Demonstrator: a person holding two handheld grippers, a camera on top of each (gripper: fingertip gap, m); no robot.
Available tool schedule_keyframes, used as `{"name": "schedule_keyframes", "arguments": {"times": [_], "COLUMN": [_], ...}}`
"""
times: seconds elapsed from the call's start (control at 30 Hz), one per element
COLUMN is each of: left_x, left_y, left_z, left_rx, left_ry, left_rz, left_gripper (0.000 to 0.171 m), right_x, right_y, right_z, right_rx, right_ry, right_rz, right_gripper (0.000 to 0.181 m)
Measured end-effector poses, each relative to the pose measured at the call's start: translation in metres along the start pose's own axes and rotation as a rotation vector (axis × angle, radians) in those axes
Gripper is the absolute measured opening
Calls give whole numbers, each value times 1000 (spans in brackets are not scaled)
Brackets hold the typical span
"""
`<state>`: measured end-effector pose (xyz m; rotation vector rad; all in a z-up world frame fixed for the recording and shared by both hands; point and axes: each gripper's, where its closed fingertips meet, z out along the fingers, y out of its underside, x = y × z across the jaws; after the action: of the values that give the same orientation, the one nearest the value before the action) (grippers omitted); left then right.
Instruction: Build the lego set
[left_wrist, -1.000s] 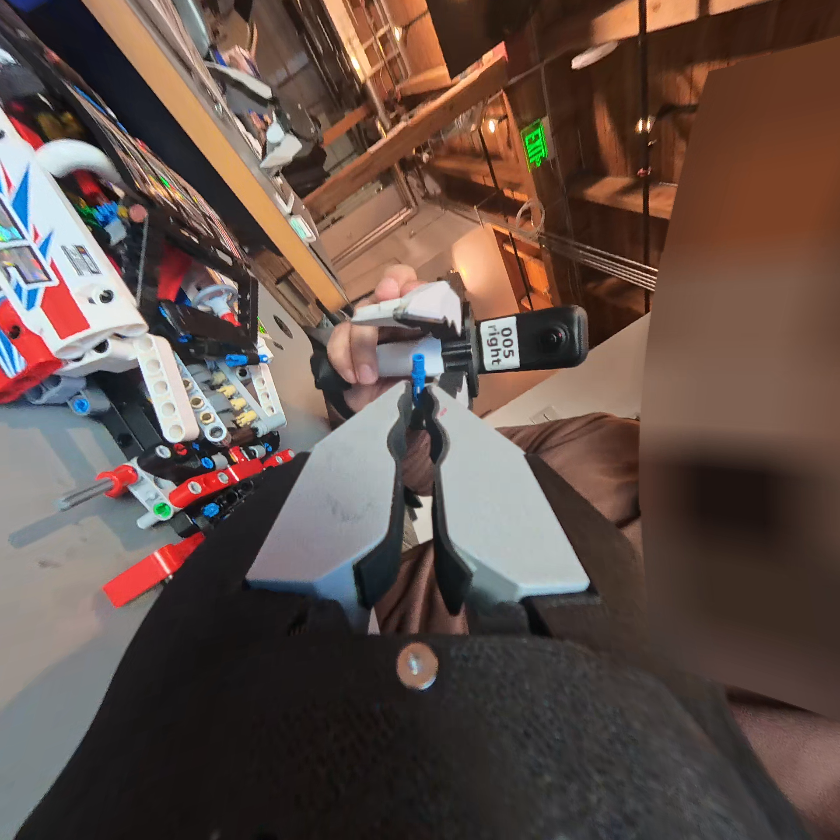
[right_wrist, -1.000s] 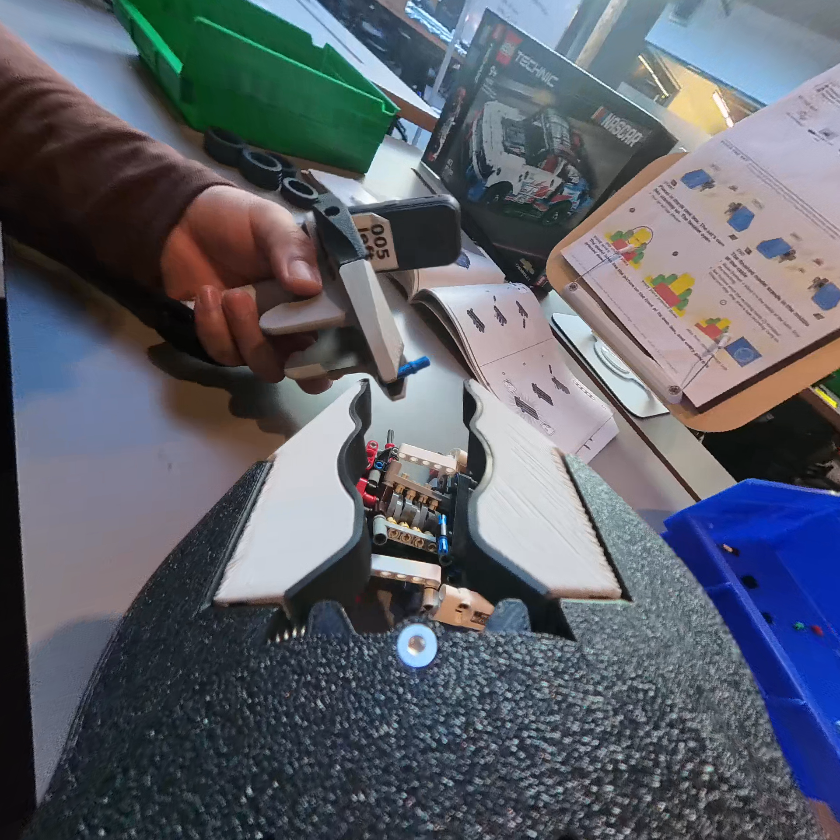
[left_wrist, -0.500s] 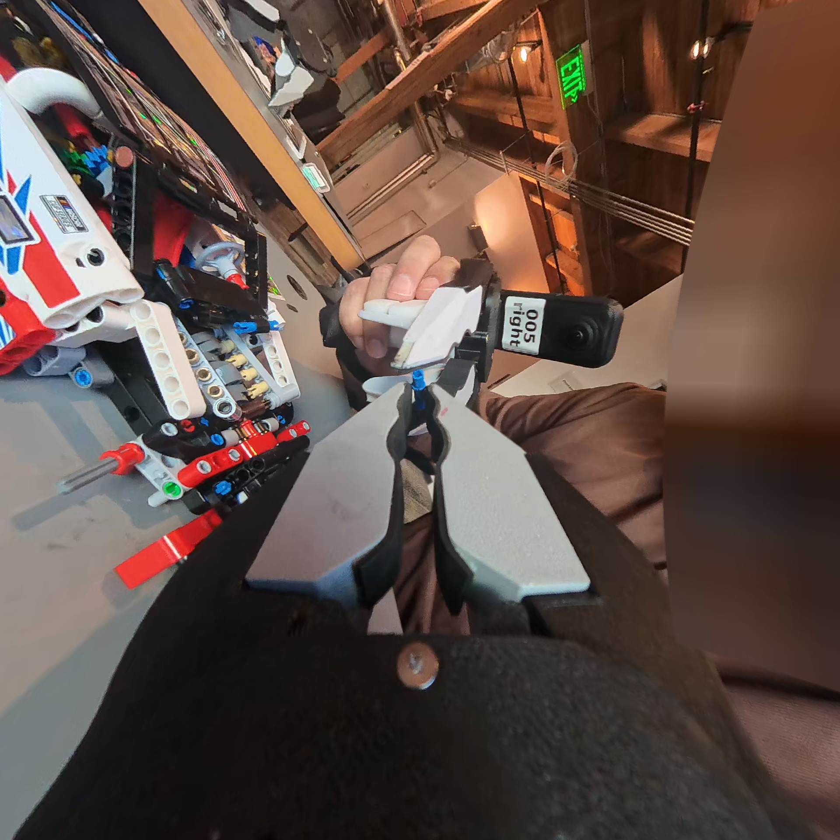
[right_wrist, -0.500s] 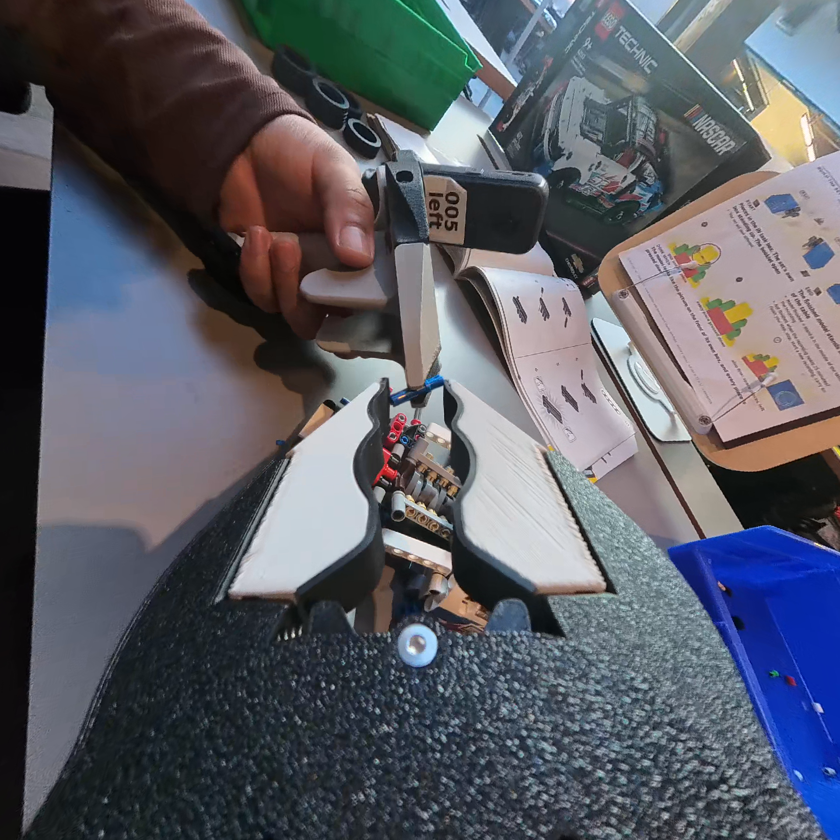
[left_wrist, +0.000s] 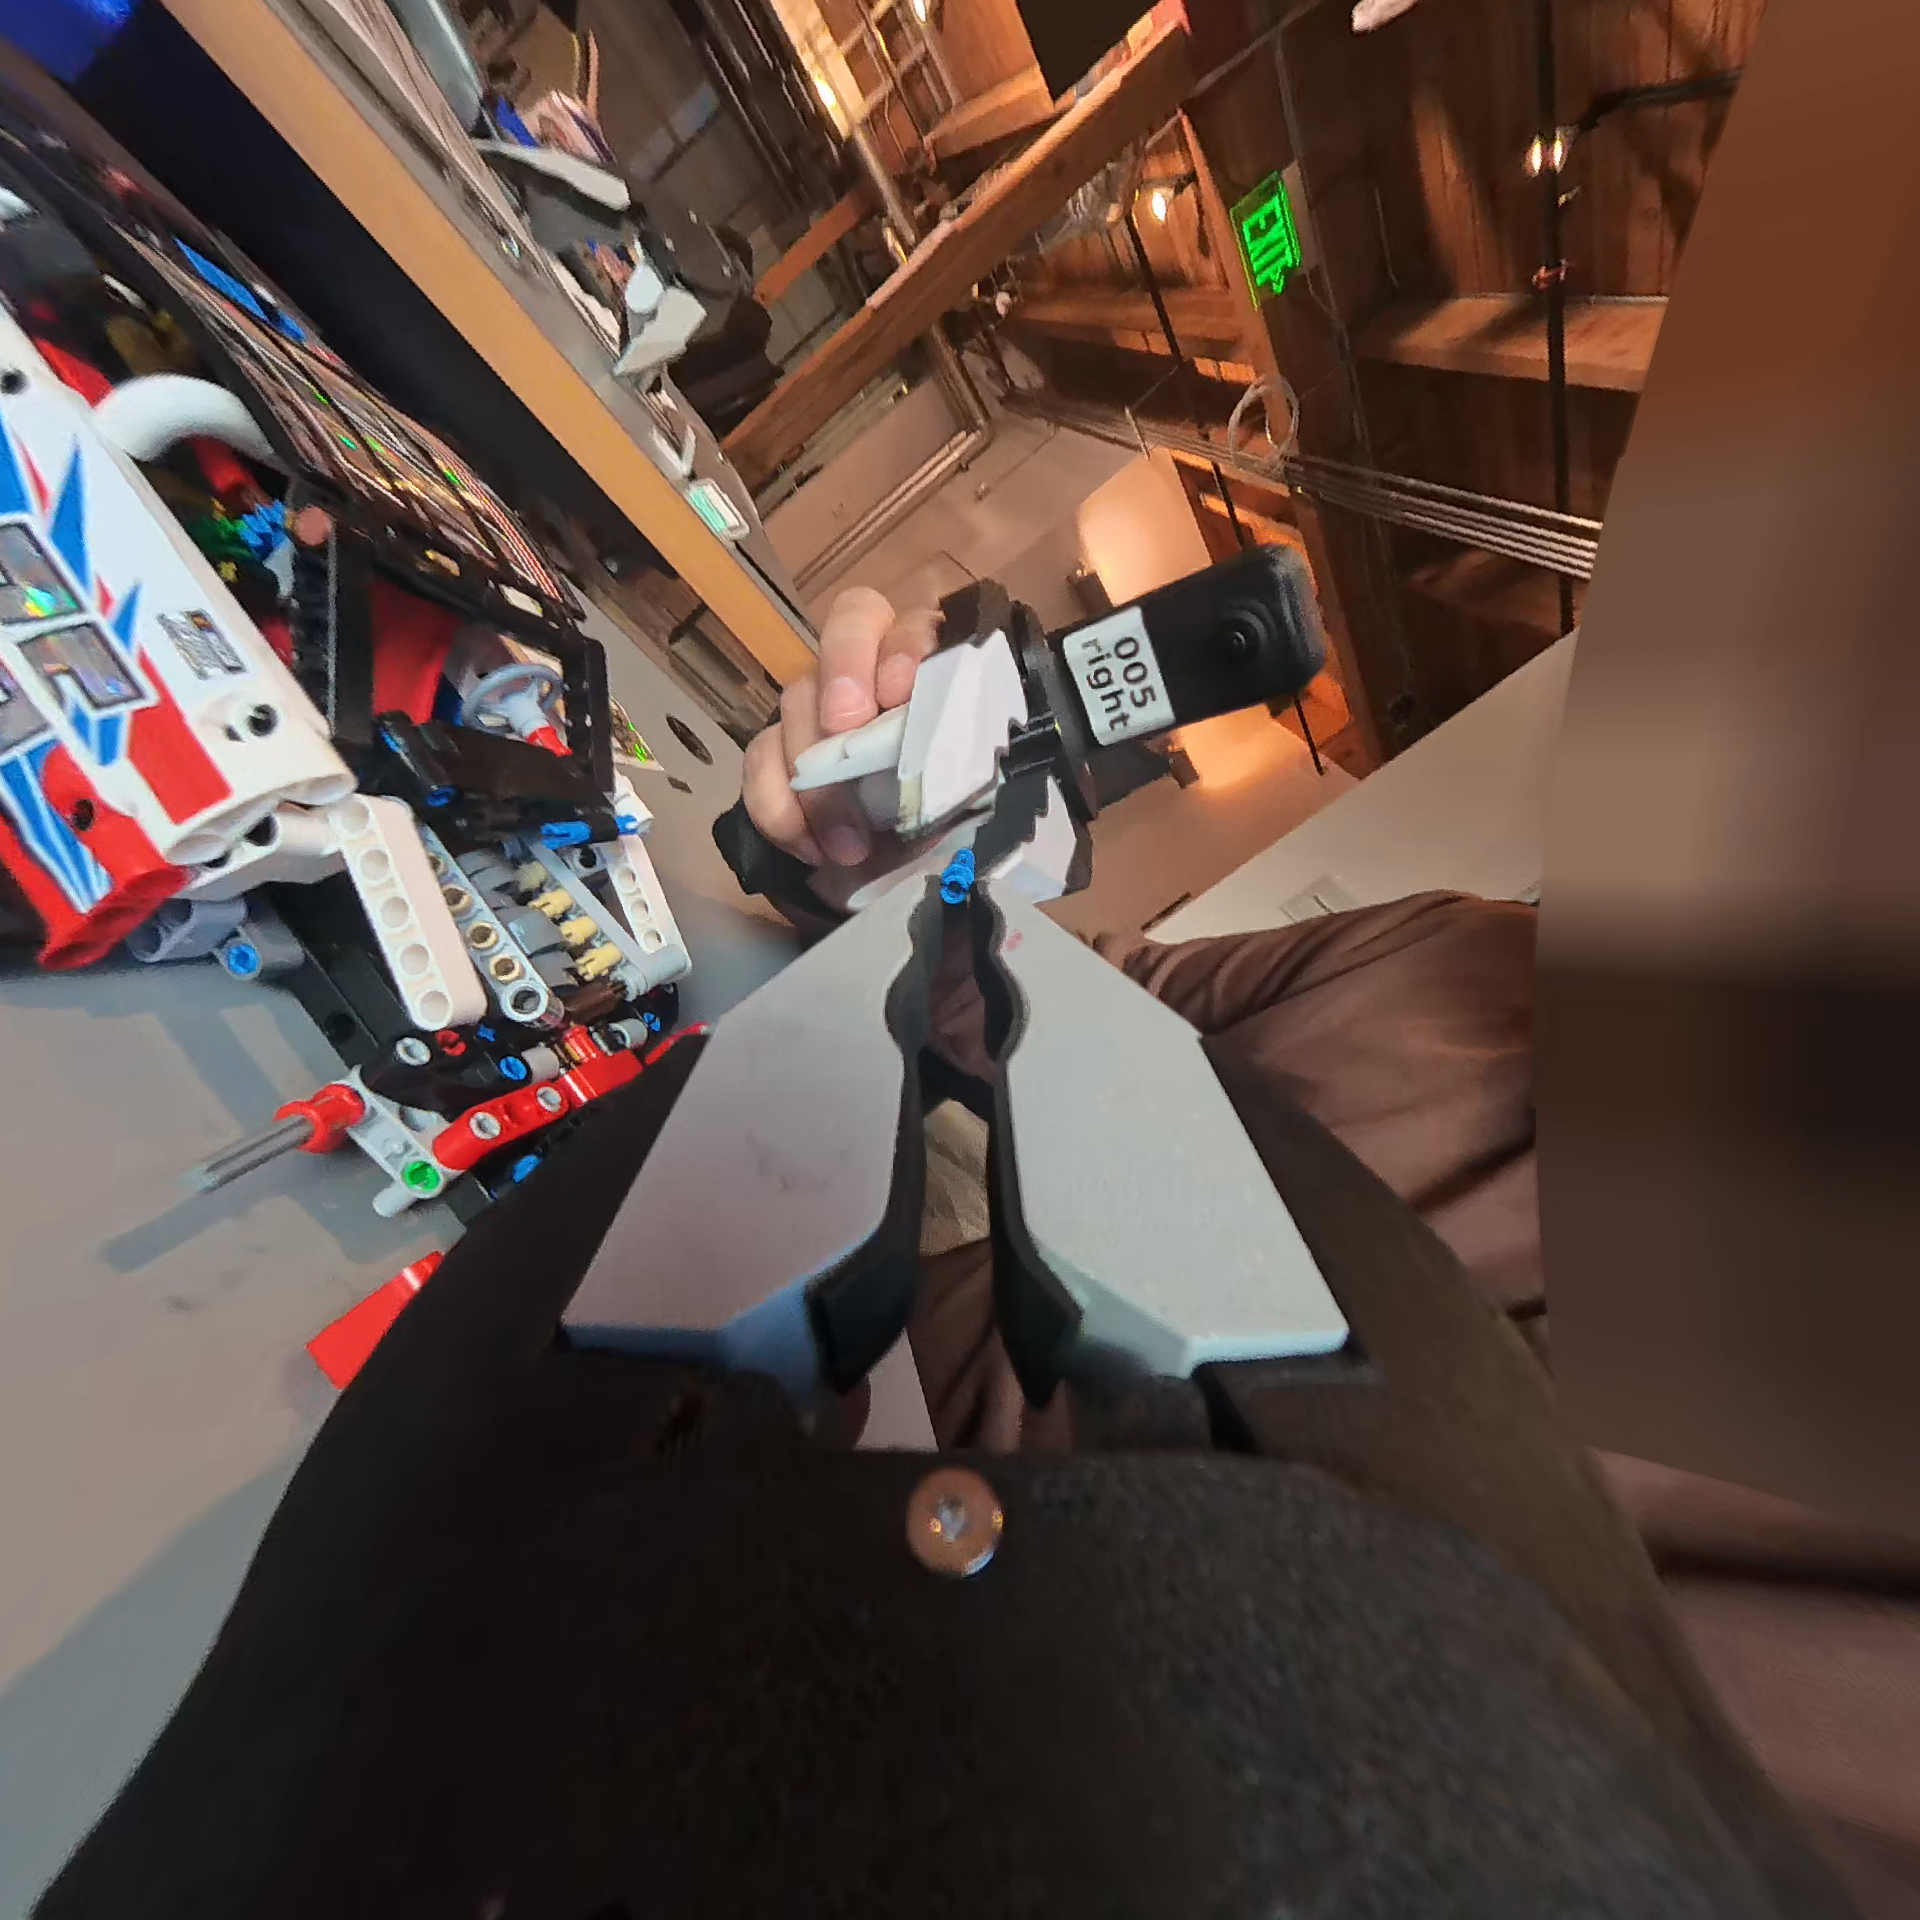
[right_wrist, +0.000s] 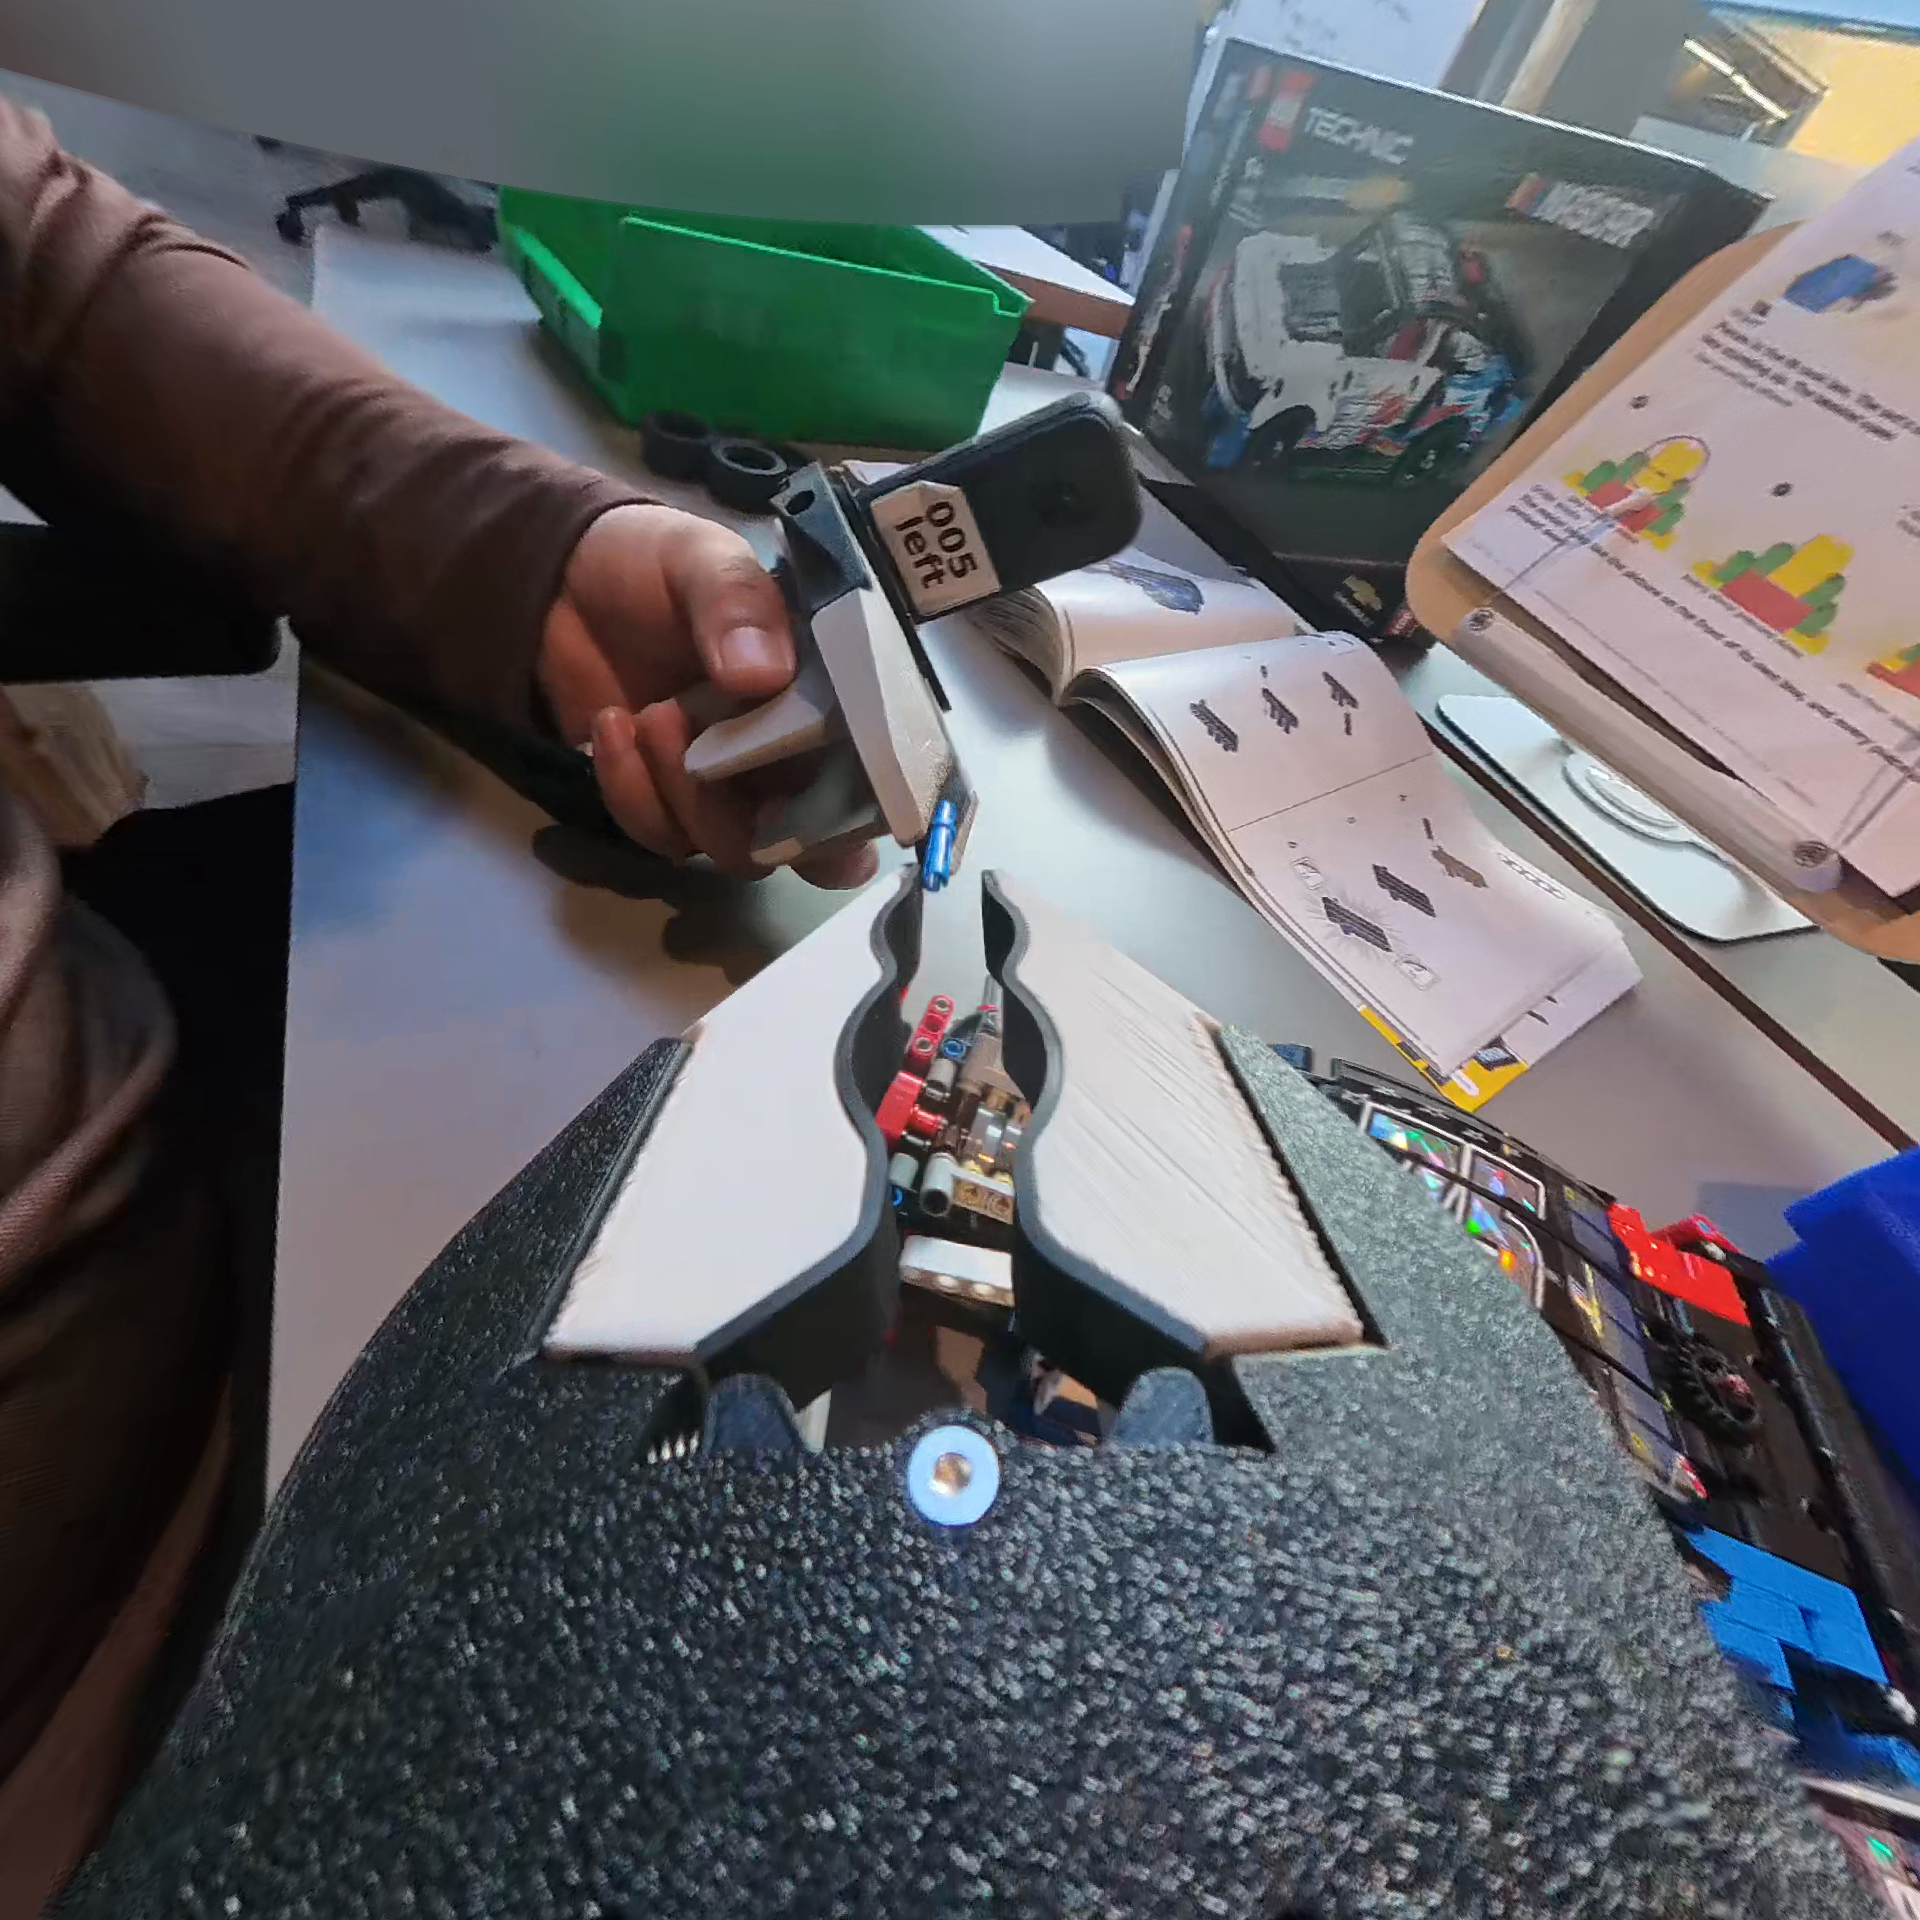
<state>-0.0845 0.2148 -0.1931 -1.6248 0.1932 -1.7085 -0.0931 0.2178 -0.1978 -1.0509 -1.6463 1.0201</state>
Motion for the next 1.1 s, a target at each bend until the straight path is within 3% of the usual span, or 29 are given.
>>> {"name": "schedule_keyframes", "arguments": {"times": [0.17,0.37,0.53,0.67,0.87,0.97,1.1], "left_x": [-4,-6,-10,-11,-22,-26,-28], "left_y": [-10,-10,-13,-17,-12,-11,-19], "left_z": [-4,-3,-4,-9,-11,-11,-16], "left_rx": [78,89,110,122,55,48,72], "left_ry": [-9,-16,-43,-63,-146,-156,-195], "left_rz": [-10,2,21,39,115,110,148], "left_gripper": [2,2,2,3,3,3,3], "right_x": [0,7,17,11,-49,-44,-38], "right_y": [2,5,10,19,46,62,66], "right_z": [3,6,4,6,-11,-12,3], "right_rx": [-9,-14,-23,-56,-290,-448,-592], "right_ry": [34,95,148,100,-244,-244,-132], "right_rz": [-11,24,41,23,-134,-148,91], "right_gripper": [10,2,8,7,3,2,8]}}
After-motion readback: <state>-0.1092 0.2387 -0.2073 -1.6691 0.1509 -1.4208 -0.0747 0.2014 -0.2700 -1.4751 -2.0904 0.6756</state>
